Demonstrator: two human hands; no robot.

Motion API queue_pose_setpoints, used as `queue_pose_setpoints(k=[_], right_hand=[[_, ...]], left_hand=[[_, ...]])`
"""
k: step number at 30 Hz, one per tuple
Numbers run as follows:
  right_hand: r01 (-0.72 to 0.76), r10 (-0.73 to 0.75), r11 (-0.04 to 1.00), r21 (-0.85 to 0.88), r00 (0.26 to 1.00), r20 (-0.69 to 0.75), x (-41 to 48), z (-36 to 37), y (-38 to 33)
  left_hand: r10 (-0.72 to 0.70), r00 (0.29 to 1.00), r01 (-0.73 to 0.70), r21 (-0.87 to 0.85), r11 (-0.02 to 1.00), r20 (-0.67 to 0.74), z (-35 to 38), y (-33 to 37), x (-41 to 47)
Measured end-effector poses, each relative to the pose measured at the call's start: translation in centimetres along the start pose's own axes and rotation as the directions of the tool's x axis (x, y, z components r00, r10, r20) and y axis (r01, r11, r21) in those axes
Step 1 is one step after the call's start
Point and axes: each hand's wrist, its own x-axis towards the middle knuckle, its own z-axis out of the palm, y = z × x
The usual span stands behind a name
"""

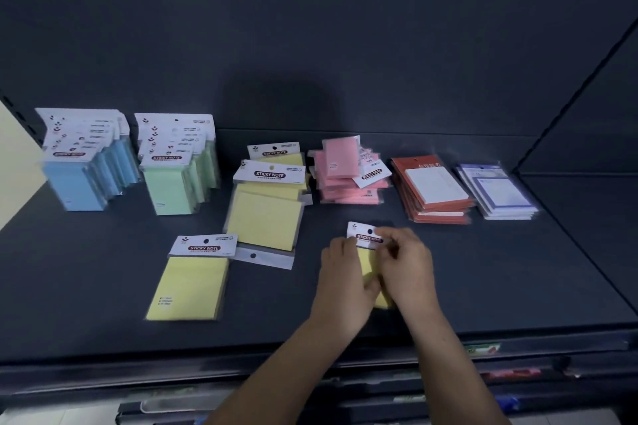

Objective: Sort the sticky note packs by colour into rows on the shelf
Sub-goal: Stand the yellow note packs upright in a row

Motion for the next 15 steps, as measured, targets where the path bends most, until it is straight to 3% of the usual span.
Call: queue_pose_setpoints(k=[6, 9, 13, 15], right_hand=[[-0.031, 0.025, 0.986, -0.164, 0.999, -0.037, 0.4, 0.6, 0.6], [0.023, -0.046, 0.953, -0.303, 0.997, -0.069, 0.7, 1.2, -0.6], [0.153, -0.134, 0.983, -0.106, 0.977, 0.163, 1.0, 3.8, -3.8], [0.126, -0.124, 0.992, 0.007, 0.956, 0.267, 1.1, 5.3, -5.5]], left_hand=[[0.046, 0.998, -0.045, -0.021, 0.999, 0.043, -0.8, 0.3, 1.5], [0.046, 0.996, -0.053, -0.085, 0.995, -0.078, -3.6, -1.6, 1.6], [-0.06, 0.919, 0.07, 0.011, 0.997, -0.389, -8.0, -5.5, 1.7], [-0.136, 0.9, 0.193, 0.1, 0.976, -0.414, -9.8, -7.5, 1.8]])
